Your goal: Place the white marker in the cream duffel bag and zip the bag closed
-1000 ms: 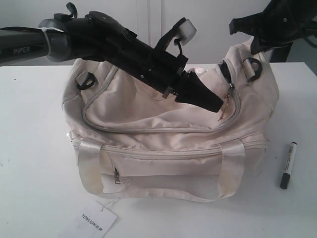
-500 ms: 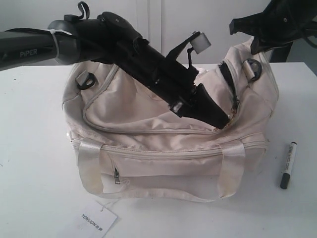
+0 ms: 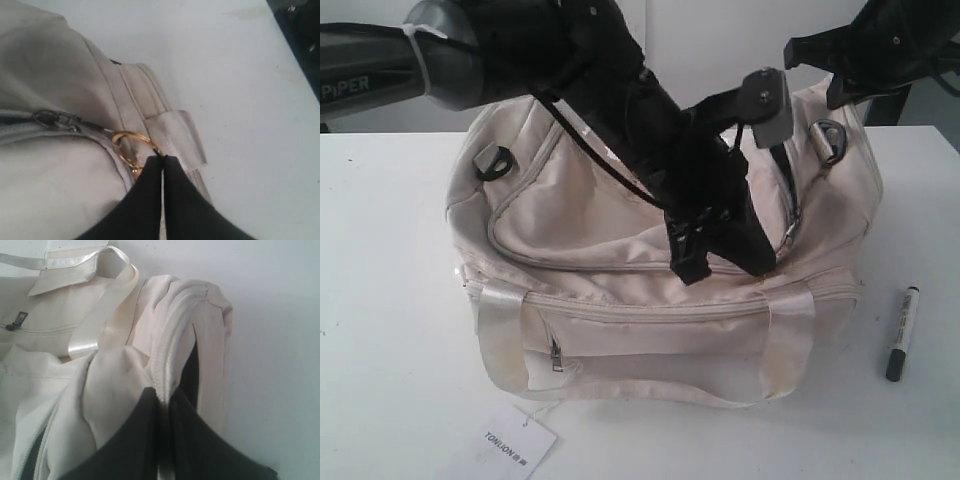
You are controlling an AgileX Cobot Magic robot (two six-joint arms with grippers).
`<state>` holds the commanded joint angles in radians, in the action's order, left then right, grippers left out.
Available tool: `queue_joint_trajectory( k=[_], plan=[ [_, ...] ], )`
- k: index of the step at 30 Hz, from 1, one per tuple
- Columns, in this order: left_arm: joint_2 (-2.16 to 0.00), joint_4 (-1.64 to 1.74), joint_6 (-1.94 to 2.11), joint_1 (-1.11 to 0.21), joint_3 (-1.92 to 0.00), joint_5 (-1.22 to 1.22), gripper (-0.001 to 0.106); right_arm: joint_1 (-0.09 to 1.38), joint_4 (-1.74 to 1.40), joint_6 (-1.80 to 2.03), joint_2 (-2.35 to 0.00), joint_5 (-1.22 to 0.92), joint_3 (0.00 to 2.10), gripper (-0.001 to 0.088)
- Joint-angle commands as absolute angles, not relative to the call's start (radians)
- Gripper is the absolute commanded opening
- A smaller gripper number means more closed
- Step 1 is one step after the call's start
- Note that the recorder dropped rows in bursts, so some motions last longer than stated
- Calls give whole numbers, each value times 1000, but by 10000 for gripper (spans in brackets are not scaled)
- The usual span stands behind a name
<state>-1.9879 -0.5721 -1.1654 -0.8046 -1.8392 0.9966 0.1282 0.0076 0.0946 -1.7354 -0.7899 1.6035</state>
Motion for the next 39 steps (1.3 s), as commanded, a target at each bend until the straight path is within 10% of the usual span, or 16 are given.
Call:
queue_joint_trajectory(
  k=[39],
  plan=[
    [-1948,-124,-1122,-932,-1839,1040,0,128,8,102,-1735,-802,1603,0]
  ],
)
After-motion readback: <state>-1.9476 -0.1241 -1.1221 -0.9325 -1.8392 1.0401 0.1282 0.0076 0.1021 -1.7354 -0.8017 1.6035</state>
